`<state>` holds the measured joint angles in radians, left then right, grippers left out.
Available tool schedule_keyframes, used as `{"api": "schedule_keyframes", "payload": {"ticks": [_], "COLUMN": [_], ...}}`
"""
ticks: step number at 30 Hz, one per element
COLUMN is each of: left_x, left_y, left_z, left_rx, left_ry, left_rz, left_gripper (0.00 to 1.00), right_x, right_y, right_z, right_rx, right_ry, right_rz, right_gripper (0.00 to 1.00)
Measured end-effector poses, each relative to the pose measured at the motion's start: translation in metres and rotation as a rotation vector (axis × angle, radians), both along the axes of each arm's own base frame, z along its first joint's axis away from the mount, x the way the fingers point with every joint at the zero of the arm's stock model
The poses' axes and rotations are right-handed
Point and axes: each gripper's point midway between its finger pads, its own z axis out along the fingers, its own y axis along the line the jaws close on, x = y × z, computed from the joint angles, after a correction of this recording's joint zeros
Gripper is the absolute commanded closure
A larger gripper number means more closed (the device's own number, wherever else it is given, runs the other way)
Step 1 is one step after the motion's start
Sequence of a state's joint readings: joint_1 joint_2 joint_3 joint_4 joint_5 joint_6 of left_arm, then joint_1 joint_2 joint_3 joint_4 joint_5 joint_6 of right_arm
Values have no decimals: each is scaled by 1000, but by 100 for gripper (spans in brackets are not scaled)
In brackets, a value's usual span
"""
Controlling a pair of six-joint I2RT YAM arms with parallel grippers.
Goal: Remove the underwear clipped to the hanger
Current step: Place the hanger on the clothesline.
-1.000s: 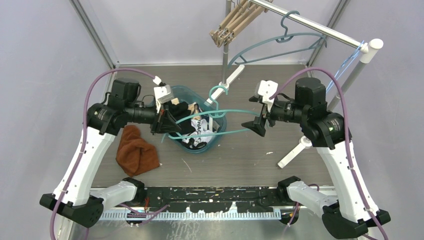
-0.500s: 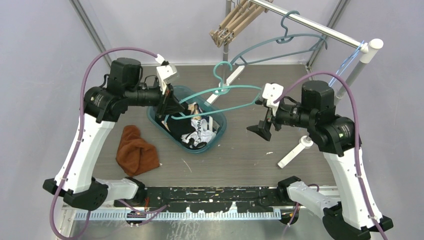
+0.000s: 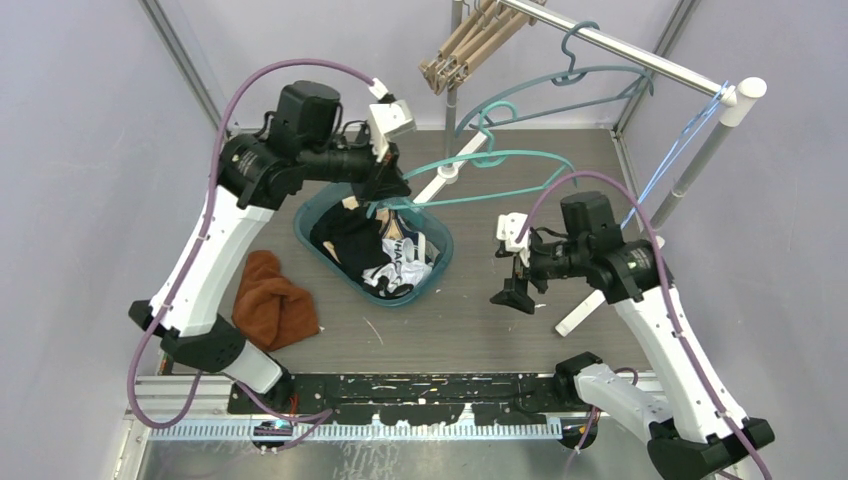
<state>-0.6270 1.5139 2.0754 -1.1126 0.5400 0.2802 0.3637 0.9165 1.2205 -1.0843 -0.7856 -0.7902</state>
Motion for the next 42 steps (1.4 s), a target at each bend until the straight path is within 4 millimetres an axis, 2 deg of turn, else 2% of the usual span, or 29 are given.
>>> {"api": "schedule_keyframes", "payload": {"ticks": [2,4,11,17,24,28,34,42], "left_x": [4,6,23,45,61,74,88,91], "left_y": [-13,-26,-61,-84,-128,-151,-174,-180], "left_z": [5,8,23,31,39,42,39,40], "left_rx": [6,17,12,-19,-87,-121,-152,-178], "left_ry": [-31,-65,-160,-222,-298,-331,-334,-316], "left_rz": [-10,-25,-7,34,40,66,98,117], "left_gripper": [100,100,100,100,100,100,100,100], "right_x": [3,7,15,16,24,26,33,35], "right_y": [-1,-2,8,10,13,14,15,9], "right_z": [-26,-40,-63,-104,-138,-148,-151,-153], "right_rx": [-28,-49,-62,-96,-85,-81,-71,-49], "right_ry": [36,49,20,43,41,44,20,28], "right_rz": [-6,-11,20,26,-1,-15,-29,-69], "right_gripper": [9,13,16,14,14,14,13,11]}}
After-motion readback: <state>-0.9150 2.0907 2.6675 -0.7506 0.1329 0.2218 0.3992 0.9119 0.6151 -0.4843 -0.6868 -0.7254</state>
